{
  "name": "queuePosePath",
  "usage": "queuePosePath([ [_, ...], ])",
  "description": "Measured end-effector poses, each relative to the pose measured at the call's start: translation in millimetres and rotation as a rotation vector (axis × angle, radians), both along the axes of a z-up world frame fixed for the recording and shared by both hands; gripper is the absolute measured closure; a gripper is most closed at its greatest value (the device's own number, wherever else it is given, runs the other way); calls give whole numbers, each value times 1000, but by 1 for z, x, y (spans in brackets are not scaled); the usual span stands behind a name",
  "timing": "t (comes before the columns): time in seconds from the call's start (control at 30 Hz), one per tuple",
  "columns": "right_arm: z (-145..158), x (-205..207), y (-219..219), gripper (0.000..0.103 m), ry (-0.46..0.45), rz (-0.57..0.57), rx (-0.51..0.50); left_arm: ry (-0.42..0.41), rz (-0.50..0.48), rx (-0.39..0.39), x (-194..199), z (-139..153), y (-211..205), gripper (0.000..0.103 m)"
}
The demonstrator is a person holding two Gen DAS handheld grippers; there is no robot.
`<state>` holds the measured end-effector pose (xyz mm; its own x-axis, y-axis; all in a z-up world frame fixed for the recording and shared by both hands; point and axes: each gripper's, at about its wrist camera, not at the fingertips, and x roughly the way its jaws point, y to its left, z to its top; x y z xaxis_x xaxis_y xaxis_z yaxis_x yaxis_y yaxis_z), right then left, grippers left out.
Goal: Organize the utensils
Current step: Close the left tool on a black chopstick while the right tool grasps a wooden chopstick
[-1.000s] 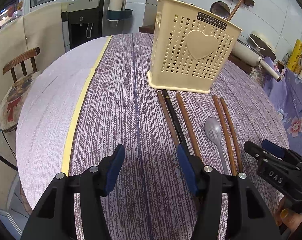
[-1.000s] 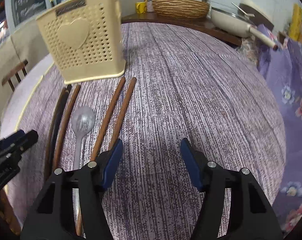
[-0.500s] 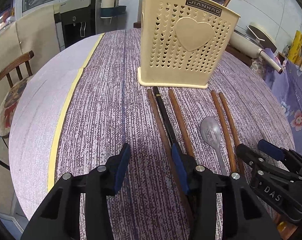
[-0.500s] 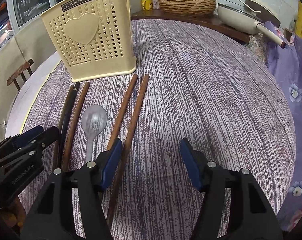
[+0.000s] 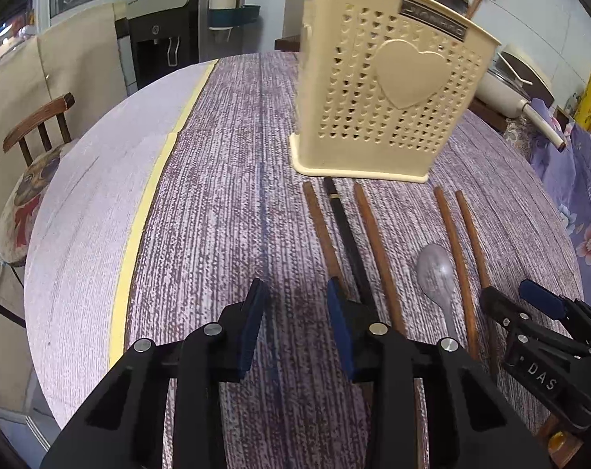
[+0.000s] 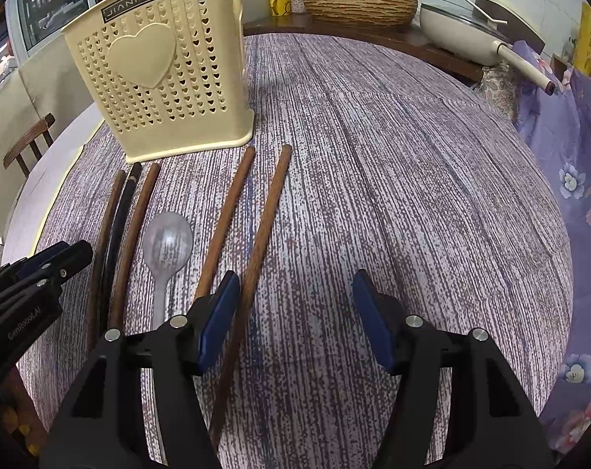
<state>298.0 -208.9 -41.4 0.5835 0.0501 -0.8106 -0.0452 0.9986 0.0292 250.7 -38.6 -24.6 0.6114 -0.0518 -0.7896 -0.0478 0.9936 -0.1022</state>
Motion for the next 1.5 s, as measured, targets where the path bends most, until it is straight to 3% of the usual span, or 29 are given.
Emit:
queuePosePath([
  [0.13,3,9,-2,45,-6,-9,8,-27,10,-50,4,10,4,69],
  [0.33,5,17,4,45,-10,2,11,-34,-33,-24,16,12,-13,69],
  [0.77,-1,28,4,45,6,0,3,9,-9,-5,32,0,-13,74],
  [0.93,0,41,5,52,0,-23,6,15,5,19,41,1,-15,75],
  [1.3,-1,59,11,69,-25,-63,-5,11,39,62,48,0,-22,92],
  [1.5,0,65,14,76,-25,-64,-11,10,42,79,49,0,-25,92],
])
